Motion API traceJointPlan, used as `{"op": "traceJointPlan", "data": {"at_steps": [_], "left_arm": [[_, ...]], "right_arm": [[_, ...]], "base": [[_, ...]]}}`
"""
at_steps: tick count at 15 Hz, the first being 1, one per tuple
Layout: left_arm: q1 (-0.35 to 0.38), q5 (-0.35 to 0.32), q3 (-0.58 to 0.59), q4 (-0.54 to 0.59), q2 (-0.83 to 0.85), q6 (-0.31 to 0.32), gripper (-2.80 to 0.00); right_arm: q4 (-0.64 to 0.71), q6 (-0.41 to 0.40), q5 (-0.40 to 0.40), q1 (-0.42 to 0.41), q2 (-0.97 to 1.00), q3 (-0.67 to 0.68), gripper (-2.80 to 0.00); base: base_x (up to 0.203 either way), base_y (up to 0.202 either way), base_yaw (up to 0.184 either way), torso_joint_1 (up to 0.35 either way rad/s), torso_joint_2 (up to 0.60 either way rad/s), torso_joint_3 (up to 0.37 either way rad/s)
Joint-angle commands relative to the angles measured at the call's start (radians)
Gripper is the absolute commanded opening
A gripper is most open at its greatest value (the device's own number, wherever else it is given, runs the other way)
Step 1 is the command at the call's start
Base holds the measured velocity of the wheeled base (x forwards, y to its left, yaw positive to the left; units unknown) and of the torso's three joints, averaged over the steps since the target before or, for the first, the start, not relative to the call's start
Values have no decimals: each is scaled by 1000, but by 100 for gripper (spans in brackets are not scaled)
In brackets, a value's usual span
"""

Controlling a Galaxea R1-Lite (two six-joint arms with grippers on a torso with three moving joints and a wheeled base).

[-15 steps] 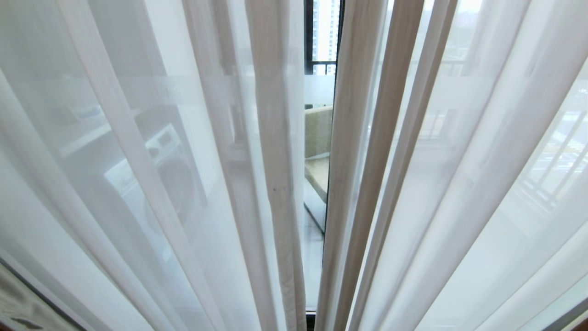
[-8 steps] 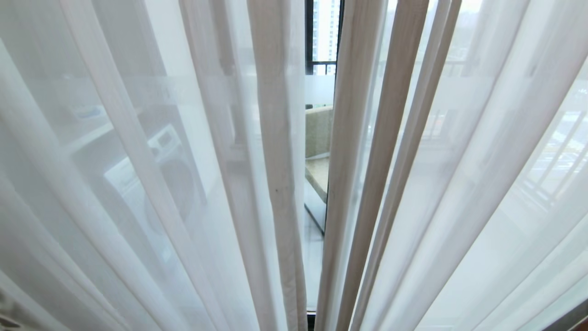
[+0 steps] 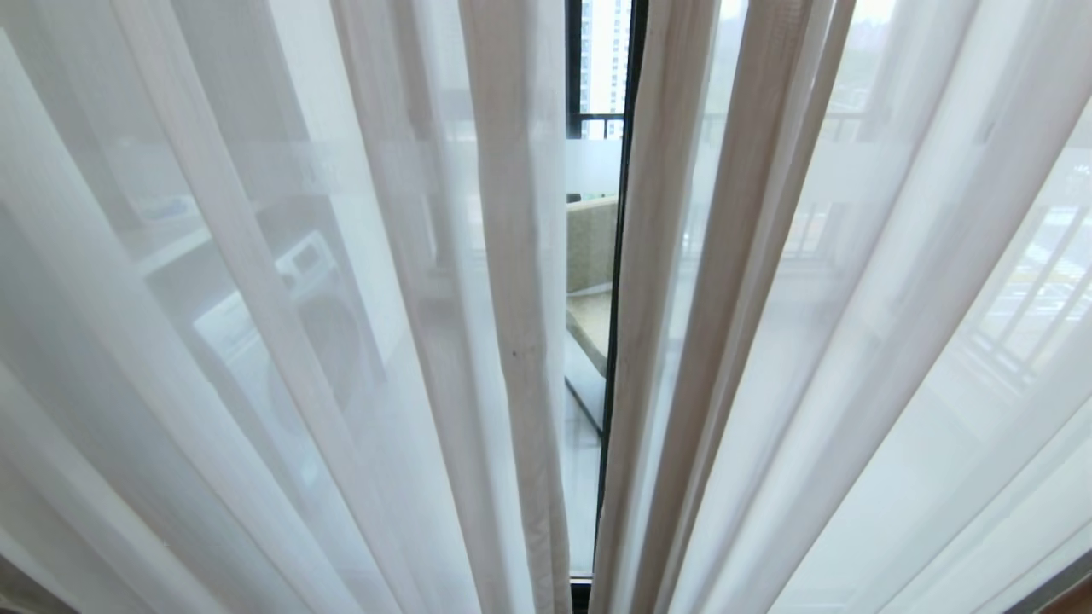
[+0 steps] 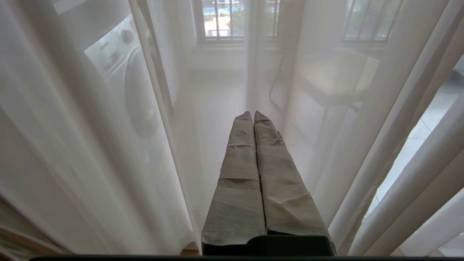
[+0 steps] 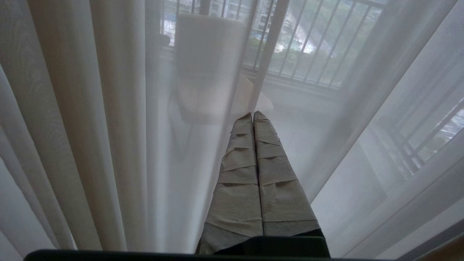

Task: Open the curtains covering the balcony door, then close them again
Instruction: Pull the outer curtains open on both sides

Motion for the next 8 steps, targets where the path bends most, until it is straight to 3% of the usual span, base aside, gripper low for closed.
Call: {"op": "traceJointPlan", "data": {"at_steps": [1,5,8], "left_arm": [[0,0,0,0,0,0,-280],[0,0,0,0,0,0,-280],[0,0,0,0,0,0,-280]], "right_arm": [[100,9,21,-17,-99,5,-280],[307,14,40,-33,-255,5,-280],[322,50,38,-33,-255,5,-280]], "base": [[0,0,0,0,0,0],[0,0,0,0,0,0],[0,0,0,0,0,0]]}}
